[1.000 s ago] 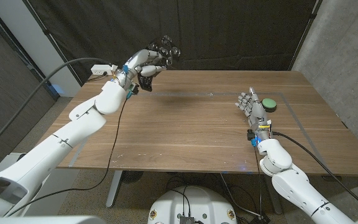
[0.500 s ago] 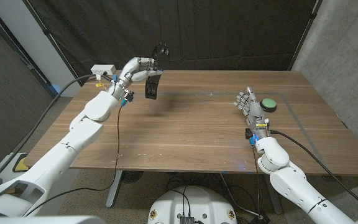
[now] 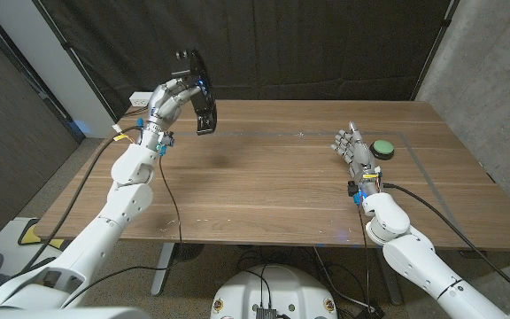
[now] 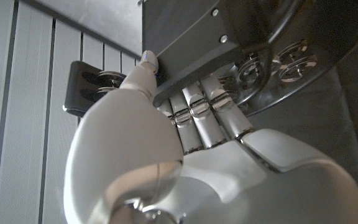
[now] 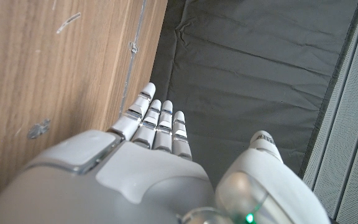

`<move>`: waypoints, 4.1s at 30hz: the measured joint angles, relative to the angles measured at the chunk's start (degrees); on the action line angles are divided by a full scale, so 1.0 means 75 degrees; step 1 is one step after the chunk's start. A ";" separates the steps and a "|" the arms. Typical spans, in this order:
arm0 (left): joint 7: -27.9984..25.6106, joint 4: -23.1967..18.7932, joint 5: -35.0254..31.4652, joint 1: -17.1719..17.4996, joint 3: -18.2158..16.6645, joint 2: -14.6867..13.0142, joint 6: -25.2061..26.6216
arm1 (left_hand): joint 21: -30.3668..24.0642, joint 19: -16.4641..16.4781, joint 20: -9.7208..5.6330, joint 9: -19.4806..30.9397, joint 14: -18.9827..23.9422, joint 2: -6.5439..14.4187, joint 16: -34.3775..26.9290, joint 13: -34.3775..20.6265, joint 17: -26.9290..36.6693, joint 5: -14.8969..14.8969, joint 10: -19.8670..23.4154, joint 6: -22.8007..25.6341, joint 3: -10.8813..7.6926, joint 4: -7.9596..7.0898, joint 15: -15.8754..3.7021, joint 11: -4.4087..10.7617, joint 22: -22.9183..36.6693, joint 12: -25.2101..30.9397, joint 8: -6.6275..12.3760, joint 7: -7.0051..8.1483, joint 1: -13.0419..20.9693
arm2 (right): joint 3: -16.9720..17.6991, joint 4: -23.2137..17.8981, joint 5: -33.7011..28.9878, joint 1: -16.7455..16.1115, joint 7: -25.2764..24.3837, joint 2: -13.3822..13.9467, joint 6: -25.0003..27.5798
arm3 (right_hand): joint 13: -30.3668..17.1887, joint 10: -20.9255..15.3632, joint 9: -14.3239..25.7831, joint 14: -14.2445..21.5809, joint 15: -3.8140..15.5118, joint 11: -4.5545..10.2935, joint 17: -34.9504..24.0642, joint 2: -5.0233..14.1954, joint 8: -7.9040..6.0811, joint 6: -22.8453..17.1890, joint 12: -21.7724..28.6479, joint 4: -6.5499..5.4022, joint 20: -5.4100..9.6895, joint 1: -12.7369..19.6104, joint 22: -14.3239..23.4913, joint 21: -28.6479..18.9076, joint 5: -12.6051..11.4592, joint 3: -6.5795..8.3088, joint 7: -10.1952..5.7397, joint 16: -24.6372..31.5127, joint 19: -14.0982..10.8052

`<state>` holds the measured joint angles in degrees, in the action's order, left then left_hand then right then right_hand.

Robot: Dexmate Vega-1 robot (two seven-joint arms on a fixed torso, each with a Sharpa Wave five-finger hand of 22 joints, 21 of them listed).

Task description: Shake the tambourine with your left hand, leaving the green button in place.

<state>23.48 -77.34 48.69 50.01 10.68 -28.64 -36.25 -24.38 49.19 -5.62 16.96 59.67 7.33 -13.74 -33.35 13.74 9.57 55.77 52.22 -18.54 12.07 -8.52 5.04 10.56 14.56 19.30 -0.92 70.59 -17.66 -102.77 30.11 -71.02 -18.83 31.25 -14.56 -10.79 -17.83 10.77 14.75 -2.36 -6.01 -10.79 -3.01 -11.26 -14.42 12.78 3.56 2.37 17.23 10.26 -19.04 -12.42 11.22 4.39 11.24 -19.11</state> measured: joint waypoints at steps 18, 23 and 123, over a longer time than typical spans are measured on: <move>0.0030 -0.0242 0.0907 0.0342 -0.0381 0.0105 0.0264 | -0.0030 0.0001 0.0001 -0.0014 0.0000 -0.0030 0.0023 0.0001 0.0048 0.0032 -0.0003 0.0026 -0.0033 0.0032 0.0000 0.0025 -0.0001 -0.0052 -0.0036 0.0026 -0.0030 | 0.0053 -0.0137 0.0033 -0.0029 -0.0015 0.0119 0.0135 | 0.0000 0.0000 0.0000 0.0000 0.0000 0.0000 0.0000 0.0019 0.0000 0.0000 0.0000 0.0000 0.0000 0.0019 0.0000 0.0060 0.0000 0.0000 0.0000 0.0000 0.0001; -0.0798 -0.0988 0.0088 0.0541 -0.0378 -0.0466 0.0568 | -0.0030 0.0001 0.0001 -0.0009 0.0000 -0.0030 -0.0006 0.0002 0.0048 0.0030 0.0016 0.0026 -0.0159 -0.0050 0.0001 0.0009 -0.0001 -0.0054 -0.0056 0.0025 -0.0030 | 0.0092 -0.0149 0.0046 -0.0099 -0.0015 0.0133 0.0092 | 0.0000 0.0000 0.0000 0.0000 0.0000 -0.0001 0.0000 0.0019 0.0000 0.0000 0.0000 0.0000 -0.0001 0.0019 0.0000 0.0060 0.0000 0.0001 0.0000 0.0000 0.0001; -0.1743 -0.1650 0.0205 0.1286 -0.0934 -0.0076 0.1267 | -0.0207 -0.0010 0.0014 -0.0023 0.0042 -0.0111 -0.0015 -0.0003 0.0072 -0.0016 0.0163 0.0093 -0.0333 0.0059 0.0042 -0.0003 -0.0002 -0.0230 -0.0055 0.0039 -0.0112 | 0.0032 -0.0314 0.0047 -0.0320 0.0094 0.0149 -0.0047 | 0.0000 -0.0040 0.0000 0.0072 -0.0009 -0.0041 0.0000 0.0049 0.0000 -0.0041 0.0000 0.0031 -0.0001 0.0049 0.0000 0.0171 0.0059 -0.0031 0.0041 0.0000 -0.0108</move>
<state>10.40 -89.72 50.23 59.65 3.67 -29.21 -26.75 -25.93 49.11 -5.52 16.79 59.99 6.49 -13.85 -33.37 14.28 9.46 57.00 52.92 -21.04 12.52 -8.21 5.01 10.54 12.83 18.88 -0.63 69.76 -17.42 -105.13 30.46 -73.42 -18.13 32.37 -14.92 -10.79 -18.13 10.77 15.29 -2.43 -6.31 -10.79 -2.65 -11.26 -14.74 12.78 3.79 2.36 17.60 10.26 -17.75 -11.97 10.99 4.71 11.24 -19.92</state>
